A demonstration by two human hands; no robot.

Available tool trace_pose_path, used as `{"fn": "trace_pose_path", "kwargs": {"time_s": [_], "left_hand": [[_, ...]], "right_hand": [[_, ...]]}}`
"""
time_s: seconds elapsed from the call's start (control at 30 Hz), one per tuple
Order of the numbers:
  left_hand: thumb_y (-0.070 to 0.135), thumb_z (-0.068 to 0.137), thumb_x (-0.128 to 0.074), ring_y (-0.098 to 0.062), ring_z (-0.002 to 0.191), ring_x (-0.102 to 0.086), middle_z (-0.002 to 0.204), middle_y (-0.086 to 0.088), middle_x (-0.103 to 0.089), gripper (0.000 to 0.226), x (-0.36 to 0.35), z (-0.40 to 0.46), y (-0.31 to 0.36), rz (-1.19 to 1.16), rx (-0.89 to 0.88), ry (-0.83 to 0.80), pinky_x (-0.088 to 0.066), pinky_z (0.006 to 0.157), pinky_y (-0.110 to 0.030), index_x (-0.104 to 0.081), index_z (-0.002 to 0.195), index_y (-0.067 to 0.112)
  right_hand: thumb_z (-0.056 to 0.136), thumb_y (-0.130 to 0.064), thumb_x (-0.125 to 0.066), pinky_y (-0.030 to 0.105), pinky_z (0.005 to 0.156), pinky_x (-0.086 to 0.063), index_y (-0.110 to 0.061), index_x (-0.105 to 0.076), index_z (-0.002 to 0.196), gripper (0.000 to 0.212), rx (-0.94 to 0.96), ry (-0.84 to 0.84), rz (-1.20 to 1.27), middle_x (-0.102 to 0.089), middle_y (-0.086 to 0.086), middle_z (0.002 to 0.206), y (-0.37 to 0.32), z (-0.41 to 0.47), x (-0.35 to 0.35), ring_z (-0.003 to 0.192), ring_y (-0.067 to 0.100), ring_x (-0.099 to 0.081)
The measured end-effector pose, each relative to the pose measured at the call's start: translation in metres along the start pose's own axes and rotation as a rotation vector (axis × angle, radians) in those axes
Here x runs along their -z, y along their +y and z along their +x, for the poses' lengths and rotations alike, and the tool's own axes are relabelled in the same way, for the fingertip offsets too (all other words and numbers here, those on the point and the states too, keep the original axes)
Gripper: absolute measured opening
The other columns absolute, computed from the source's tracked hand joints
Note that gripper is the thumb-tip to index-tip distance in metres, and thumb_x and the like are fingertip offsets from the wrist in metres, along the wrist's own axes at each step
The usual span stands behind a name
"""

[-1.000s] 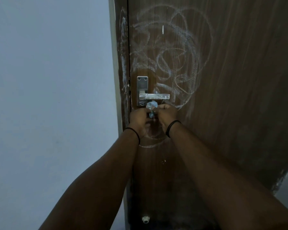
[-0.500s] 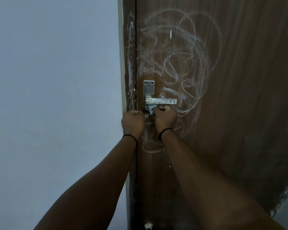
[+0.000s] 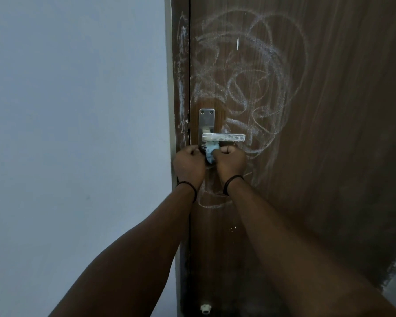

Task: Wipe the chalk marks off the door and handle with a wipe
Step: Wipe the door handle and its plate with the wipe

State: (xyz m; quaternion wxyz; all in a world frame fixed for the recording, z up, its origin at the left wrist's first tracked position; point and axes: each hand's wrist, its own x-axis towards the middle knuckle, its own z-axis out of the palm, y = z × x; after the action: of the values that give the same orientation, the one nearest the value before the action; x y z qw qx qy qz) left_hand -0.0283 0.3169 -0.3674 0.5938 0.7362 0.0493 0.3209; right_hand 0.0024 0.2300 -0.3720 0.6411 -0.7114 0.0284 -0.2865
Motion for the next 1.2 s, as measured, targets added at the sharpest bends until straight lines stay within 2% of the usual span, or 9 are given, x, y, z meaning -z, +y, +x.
{"fn": "trace_pose_path", "kwargs": {"time_s": [0.23,0.4,0.5,0.63,0.77,0.9,1.0,1.07,1.2], "left_hand": [[-0.005,0.090,-0.046,-0.027,0.103,-0.066,0.111,-0.016,-0.070,0.034,-0.002,0.009,0.000,-0.178,0.161,-0.025,-0.055,0.093,-0.043,-0.068,0.116,0.001],[0.001,0.091,-0.048,-0.027,0.096,-0.068,0.102,-0.014,-0.073,0.030,-0.001,0.011,-0.003,-0.163,0.124,-0.001,-0.057,0.087,-0.040,-0.075,0.104,0.004],[-0.002,0.087,-0.045,-0.028,0.097,-0.068,0.102,-0.015,-0.073,0.033,-0.001,0.013,-0.002,-0.205,0.150,-0.026,-0.056,0.090,-0.044,-0.074,0.104,0.003],[0.000,0.087,-0.047,-0.030,0.086,-0.070,0.090,-0.014,-0.074,0.030,-0.001,0.016,-0.002,-0.159,0.125,0.010,-0.058,0.081,-0.049,-0.076,0.094,0.004],[0.000,0.088,-0.047,-0.036,0.083,-0.069,0.085,-0.017,-0.073,0.029,-0.004,0.015,-0.005,-0.186,0.107,0.027,-0.058,0.076,-0.054,-0.076,0.087,0.005],[0.001,0.087,-0.048,-0.031,0.080,-0.067,0.077,-0.007,-0.070,0.029,-0.003,0.014,-0.004,-0.122,0.063,0.071,-0.057,0.074,-0.050,-0.076,0.084,0.005],[0.008,0.090,-0.046,-0.033,0.083,-0.064,0.092,-0.022,-0.071,0.029,-0.001,0.011,-0.001,-0.142,0.051,0.047,-0.055,0.079,-0.048,-0.072,0.093,-0.004],[0.024,0.087,-0.040,-0.031,0.082,-0.057,0.097,-0.027,-0.068,0.045,0.000,0.006,0.004,-0.132,0.026,0.058,-0.050,0.080,-0.044,-0.067,0.096,-0.011],[0.026,0.098,-0.040,-0.021,0.069,-0.057,0.073,-0.008,-0.063,0.039,-0.003,0.008,0.008,-0.216,0.158,0.146,-0.044,0.057,-0.027,-0.066,0.081,0.002]], "right_hand": [[0.081,-0.008,-0.070,0.014,0.046,-0.041,-0.015,-0.061,0.073,0.013,0.002,0.111,0.186,-0.061,-0.009,0.066,-0.012,-0.002,-0.018,0.058,0.002,-0.056],[0.076,-0.009,-0.067,0.028,0.055,-0.048,-0.013,-0.064,0.066,0.011,0.027,-0.045,-0.022,-0.065,-0.001,0.066,0.016,-0.012,-0.027,0.064,0.016,-0.060],[0.078,-0.014,-0.069,0.024,0.055,-0.045,-0.016,-0.063,0.070,0.011,0.026,0.078,0.049,-0.063,-0.005,0.067,0.024,-0.009,-0.023,0.063,0.010,-0.059],[0.082,-0.016,-0.073,0.012,0.058,-0.047,-0.020,-0.062,0.076,0.013,0.197,0.026,0.106,-0.063,-0.011,0.071,0.013,-0.006,-0.025,0.064,-0.002,-0.058],[0.080,-0.013,-0.075,0.027,0.065,-0.056,-0.011,-0.067,0.082,0.008,0.129,0.055,0.157,-0.070,0.003,0.079,0.006,-0.001,-0.037,0.073,0.015,-0.067],[0.076,-0.016,-0.075,0.016,0.054,-0.045,-0.019,-0.065,0.069,0.013,0.093,0.023,0.069,-0.061,-0.014,0.064,0.009,-0.002,-0.039,0.060,0.000,-0.058],[0.075,-0.017,-0.074,0.017,0.050,-0.041,-0.018,-0.061,0.067,0.015,0.103,0.084,0.057,-0.060,-0.012,0.062,0.005,-0.001,-0.034,0.057,0.001,-0.056],[0.076,-0.021,-0.075,0.020,0.051,-0.043,-0.016,-0.059,0.070,0.018,0.095,0.172,0.089,-0.062,-0.007,0.066,0.000,0.002,-0.034,0.059,0.006,-0.058],[0.079,-0.016,-0.070,0.026,0.058,-0.048,-0.013,-0.064,0.074,0.008,0.133,-0.026,0.018,-0.064,-0.005,0.069,0.011,-0.009,-0.039,0.063,0.007,-0.057]]}}
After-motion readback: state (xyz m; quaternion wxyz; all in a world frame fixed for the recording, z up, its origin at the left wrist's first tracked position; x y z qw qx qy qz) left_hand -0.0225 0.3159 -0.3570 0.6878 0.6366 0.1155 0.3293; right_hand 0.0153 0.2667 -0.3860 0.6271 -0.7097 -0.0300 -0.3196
